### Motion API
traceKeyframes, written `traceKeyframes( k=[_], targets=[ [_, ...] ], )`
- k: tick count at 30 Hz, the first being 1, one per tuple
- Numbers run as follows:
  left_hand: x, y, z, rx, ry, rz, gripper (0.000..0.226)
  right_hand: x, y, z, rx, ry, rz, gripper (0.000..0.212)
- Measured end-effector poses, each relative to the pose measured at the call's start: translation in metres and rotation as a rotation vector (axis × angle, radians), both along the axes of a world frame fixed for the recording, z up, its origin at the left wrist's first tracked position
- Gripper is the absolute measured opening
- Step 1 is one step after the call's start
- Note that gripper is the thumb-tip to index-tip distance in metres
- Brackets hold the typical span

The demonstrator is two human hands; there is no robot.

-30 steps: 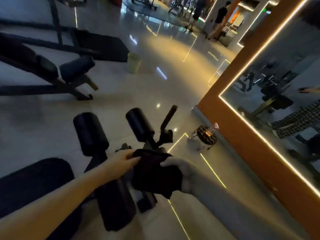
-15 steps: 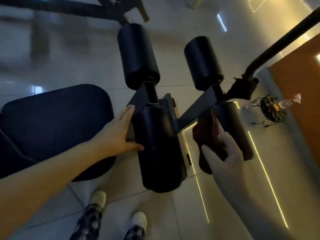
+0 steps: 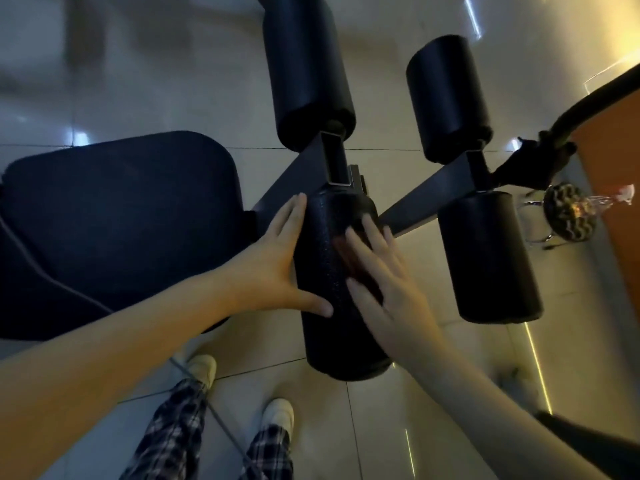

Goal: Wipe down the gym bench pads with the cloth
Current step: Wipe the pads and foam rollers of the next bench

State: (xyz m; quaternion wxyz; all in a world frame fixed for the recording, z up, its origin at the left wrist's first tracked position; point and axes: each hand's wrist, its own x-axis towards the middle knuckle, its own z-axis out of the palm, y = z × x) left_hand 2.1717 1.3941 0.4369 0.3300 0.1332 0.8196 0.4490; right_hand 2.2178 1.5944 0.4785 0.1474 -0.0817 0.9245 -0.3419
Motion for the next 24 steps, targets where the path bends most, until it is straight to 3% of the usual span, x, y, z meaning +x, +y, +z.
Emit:
traceKeyframes(
  k=[6,11,16,24],
  targets=[
    [0.007,0.023,0.0,0.003,-0.066,0.038,0.164,0.064,0.02,0.004,-0.062,-0.12,-0.071,0.058],
    [0.008,0.026,-0.005,0.076,-0.083,0.072,0.162,-0.024,-0.004,0.002,-0.104,-0.165,-0.214,0.054],
    [0.009,0.025,-0.009,0.115,-0.062,0.079,0.161,-0.088,-0.012,-0.002,-0.191,-0.155,-0.211,0.052],
    [0.008,0.017,-0.01,0.117,-0.095,0.048,0.162,0.051,0.033,0.004,-0.292,-0.247,-0.172,0.06]
  ],
)
